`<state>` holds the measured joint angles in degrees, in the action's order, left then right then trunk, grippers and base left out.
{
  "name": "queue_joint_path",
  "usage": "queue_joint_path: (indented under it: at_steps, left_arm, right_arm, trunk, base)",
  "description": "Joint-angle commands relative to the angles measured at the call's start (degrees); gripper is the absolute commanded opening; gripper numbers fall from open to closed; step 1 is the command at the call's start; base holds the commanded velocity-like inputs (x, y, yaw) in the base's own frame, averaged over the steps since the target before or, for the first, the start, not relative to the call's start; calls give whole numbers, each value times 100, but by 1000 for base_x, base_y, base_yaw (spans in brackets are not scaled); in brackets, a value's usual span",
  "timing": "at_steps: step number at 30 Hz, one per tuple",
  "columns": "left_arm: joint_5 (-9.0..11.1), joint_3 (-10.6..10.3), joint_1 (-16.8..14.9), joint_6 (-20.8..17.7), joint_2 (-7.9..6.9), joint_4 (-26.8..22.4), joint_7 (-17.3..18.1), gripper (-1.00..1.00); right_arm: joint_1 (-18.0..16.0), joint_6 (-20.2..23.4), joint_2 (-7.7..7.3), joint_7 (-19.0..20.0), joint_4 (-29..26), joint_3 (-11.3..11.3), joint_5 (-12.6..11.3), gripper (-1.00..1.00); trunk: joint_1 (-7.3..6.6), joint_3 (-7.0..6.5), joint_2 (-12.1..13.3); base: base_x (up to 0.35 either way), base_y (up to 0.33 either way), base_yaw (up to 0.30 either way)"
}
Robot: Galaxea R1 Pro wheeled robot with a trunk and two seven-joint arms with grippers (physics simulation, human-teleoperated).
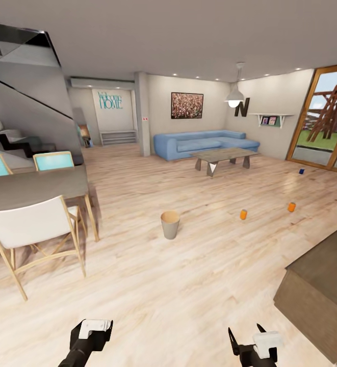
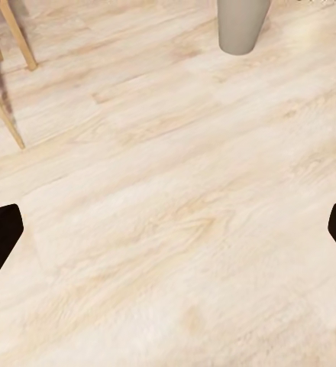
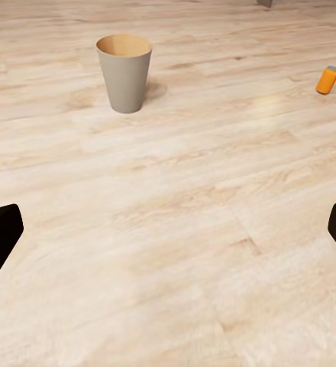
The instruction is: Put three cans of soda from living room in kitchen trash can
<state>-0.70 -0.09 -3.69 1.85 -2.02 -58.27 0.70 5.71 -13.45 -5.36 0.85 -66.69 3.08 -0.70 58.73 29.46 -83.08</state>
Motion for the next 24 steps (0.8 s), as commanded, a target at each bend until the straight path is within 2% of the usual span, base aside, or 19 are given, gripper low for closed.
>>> queue_joint_path:
  at_steps: [1, 24]
  left_arm:
    - [0, 0, 0, 0, 0, 0, 0, 100]
    - [0, 0, 0, 7, 1, 0, 0, 100]
  right_arm:
    - [0, 0, 0, -1, 0, 0, 0, 100]
    - [0, 44, 2, -9, 1, 1, 5, 100]
  trunk:
    - [0, 1, 0]
    - [0, 5, 0]
  base:
    - [215, 0, 0]
    - [218, 0, 0]
